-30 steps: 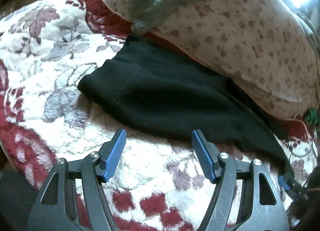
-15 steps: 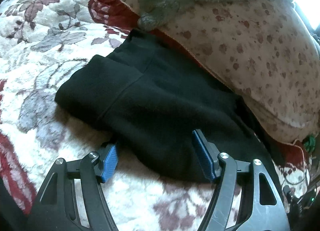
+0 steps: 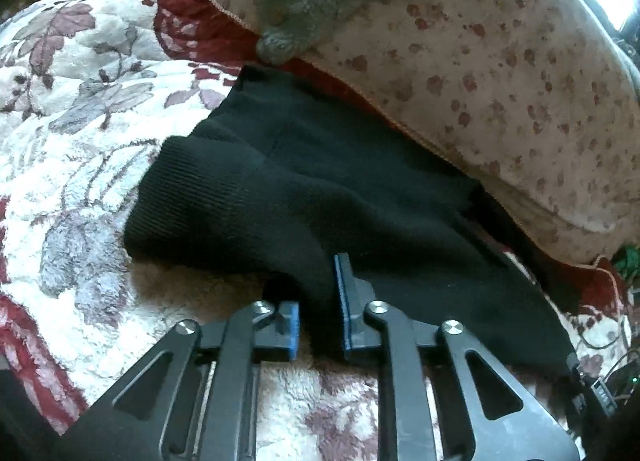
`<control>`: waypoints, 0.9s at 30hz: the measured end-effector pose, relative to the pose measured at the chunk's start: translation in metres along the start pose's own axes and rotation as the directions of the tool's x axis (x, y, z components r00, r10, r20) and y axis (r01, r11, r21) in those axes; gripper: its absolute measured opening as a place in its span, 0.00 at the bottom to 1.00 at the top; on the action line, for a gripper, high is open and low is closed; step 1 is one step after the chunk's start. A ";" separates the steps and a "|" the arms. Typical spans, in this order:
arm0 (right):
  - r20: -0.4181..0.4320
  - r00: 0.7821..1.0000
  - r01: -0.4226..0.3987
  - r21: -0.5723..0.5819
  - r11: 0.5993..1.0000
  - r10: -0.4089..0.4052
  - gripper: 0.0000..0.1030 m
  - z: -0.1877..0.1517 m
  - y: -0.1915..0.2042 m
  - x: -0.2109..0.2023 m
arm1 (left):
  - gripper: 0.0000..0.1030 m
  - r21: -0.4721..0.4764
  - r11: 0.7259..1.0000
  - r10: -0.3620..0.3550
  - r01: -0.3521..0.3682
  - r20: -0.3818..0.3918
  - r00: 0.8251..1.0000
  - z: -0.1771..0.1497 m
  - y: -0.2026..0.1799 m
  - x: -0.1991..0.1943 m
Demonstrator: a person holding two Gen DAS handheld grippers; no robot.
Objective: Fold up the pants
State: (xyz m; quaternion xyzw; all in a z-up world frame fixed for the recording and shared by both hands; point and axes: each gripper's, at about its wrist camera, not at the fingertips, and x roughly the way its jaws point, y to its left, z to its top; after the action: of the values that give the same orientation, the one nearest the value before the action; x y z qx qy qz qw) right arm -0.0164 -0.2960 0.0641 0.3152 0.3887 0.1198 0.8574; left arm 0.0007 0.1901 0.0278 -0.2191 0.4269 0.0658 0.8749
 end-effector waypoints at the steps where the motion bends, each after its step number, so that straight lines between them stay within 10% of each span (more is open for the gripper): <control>1: 0.000 1.000 0.000 -0.014 1.000 0.000 0.10 0.000 0.003 -0.002 | 0.11 0.010 1.000 -0.006 0.006 0.007 1.000 0.001 0.001 -0.005; 19: -0.078 0.995 -0.064 -0.130 0.989 0.054 0.09 -0.036 0.047 -0.031 | 0.05 0.068 0.995 0.066 -0.073 0.100 0.993 0.009 0.053 -0.085; 27: -0.113 0.993 -0.035 -0.132 0.991 0.020 0.09 -0.051 0.043 -0.022 | 0.05 -0.018 0.999 0.038 -0.037 0.021 0.999 0.001 0.086 -0.074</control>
State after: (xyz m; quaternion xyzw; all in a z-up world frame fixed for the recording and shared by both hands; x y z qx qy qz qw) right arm -0.0673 -0.2503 0.0790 0.2553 0.4225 0.1749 0.8519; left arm -0.0707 0.2724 0.0575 -0.2179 0.4212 0.0882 0.8760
